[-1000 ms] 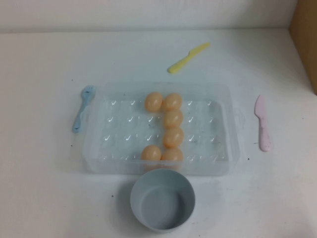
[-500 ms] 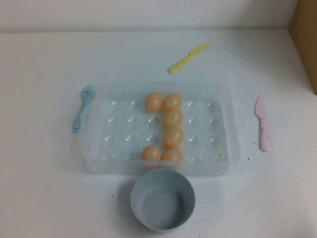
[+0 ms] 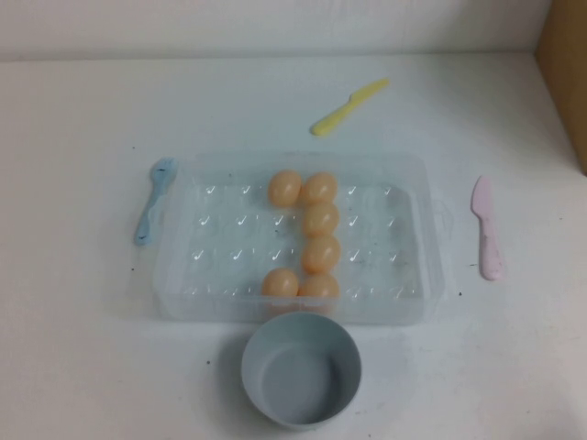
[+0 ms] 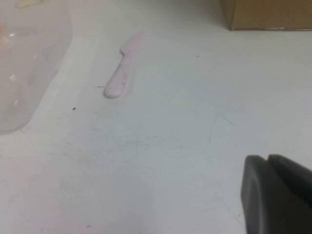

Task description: Take an egg out of the egg box

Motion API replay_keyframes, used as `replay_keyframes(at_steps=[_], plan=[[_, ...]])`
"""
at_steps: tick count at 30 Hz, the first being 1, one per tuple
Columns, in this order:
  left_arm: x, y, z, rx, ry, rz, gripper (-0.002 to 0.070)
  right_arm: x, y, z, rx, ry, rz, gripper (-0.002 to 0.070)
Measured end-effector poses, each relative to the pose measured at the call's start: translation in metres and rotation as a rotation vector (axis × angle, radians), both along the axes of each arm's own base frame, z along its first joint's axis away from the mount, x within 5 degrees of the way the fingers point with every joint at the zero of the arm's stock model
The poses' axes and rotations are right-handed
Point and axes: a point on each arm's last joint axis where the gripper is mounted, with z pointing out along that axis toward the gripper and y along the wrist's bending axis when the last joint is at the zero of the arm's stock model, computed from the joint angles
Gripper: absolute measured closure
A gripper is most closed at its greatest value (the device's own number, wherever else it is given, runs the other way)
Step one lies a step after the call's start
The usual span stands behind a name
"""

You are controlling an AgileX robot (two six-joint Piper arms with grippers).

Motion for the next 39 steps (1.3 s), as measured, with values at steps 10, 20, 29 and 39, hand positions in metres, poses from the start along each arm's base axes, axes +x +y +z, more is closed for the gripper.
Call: replay_keyframes(at_steps=[10,20,29,39], plan=[[0.009,-0.011,0.086,0.545,0.344,-0.231,0.0680,0.000,0.000,0.000,0.000,0.000,0.000,0.0694],[0.095,-0.030,0.151,0.902,0.579,-0.525,0.0680,0.000,0.000,0.000,0.000,0.000,0.000,0.0694],[0.189,-0.064,0.156,1.034,0.803,-0.890,0.0680,0.000,0.000,0.000,0.000,0.000,0.000,0.0694],[0.247,-0.162,0.122,1.392,0.867,-1.031,0.0680,0.000,0.000,0.000,0.000,0.000,0.000,0.0694]])
